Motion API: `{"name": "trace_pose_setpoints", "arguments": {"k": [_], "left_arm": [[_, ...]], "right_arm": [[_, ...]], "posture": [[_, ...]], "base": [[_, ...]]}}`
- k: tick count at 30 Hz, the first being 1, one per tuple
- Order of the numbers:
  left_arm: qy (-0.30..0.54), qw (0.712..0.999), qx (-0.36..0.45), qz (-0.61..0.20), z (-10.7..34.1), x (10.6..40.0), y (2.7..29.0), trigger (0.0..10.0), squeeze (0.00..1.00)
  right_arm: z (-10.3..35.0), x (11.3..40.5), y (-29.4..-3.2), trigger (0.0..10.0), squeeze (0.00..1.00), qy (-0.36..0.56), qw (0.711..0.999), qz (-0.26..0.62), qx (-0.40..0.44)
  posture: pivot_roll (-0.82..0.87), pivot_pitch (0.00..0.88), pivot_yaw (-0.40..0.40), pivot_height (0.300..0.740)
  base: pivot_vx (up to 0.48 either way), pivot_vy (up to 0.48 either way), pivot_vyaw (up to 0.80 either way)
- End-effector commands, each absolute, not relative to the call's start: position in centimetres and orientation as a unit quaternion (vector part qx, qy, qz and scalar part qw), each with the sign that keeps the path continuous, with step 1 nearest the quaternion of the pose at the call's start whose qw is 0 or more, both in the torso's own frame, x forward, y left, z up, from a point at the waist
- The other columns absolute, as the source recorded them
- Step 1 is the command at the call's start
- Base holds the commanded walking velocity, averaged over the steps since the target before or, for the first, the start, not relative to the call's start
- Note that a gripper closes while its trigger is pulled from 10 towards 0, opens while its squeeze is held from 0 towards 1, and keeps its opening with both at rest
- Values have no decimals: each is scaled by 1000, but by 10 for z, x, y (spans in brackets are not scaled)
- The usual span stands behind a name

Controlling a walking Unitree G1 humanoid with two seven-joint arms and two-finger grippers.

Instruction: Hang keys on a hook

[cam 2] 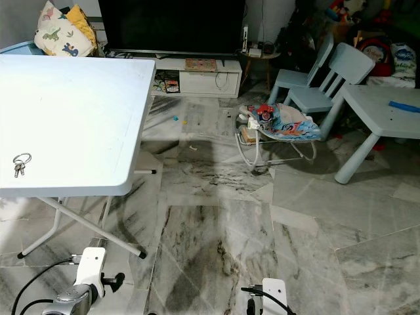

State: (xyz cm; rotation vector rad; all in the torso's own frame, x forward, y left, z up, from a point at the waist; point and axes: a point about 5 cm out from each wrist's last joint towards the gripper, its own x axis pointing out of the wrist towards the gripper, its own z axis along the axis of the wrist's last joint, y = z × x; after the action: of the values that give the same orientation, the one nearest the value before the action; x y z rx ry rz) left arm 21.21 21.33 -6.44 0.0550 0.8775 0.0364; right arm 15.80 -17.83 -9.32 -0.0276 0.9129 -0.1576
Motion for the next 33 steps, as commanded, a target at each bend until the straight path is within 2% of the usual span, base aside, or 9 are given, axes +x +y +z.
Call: {"name": "trace_pose_setpoints", "arguments": {"k": [1, 2, 3, 5, 6, 7, 16, 20, 33], "left_arm": [[384, 922, 47, 27, -54, 224, 219, 10000, 0], [325, 943, 60, 33, -32, 245, 237, 10000, 0], [325, 943, 60, 33, -32, 245, 237, 10000, 0], [265, 962, 61, 29, -8, 263, 252, 10000, 0], [265, 962, 61, 29, -8, 263, 252, 10000, 0], [214, 975, 61, 23, 9, 272, 254, 10000, 0], [88, 989, 105, -54, 53, 288, 223, 10000, 0], [50, 991, 84, -91, 77, 299, 202, 10000, 0], [58, 981, 56, -178, 100, 298, 164, 10000, 0]], "right_arm": [[-91, 161, -182, 10000, 0, 427, 900, -89, -9], [-76, 179, -214, 10000, 0, 379, 918, -112, -14], [-76, 179, -214, 10000, 0, 379, 918, -112, -14], [-48, 202, -257, 10000, 0, 308, 942, -131, -29], [-48, 202, -257, 10000, 0, 308, 942, -131, -29], [-32, 210, -273, 10000, 0, 268, 953, -138, -35], [2, 235, -273, 10000, 0, 184, 975, -122, -30], [18, 250, -262, 10000, 0, 150, 983, -108, -16], [59, 262, -227, 10000, 0, 75, 994, -84, 9]], "posture": [[127, 0, -82, 740], [131, 0, -85, 740], [131, 0, -85, 740], [132, 0, -86, 740], [132, 0, -86, 740], [131, 0, -89, 740], [136, 0, -83, 740], [148, 0, -76, 740], [146, 0, -28, 740]], "base": [[0, 0, 0], [0, 0, 0], [0, 0, 0], [0, 0, 0], [0, 0, 0], [0, 0, 0], [0, 0, 0], [0, 0, 0], [0, 0, 0]]}}
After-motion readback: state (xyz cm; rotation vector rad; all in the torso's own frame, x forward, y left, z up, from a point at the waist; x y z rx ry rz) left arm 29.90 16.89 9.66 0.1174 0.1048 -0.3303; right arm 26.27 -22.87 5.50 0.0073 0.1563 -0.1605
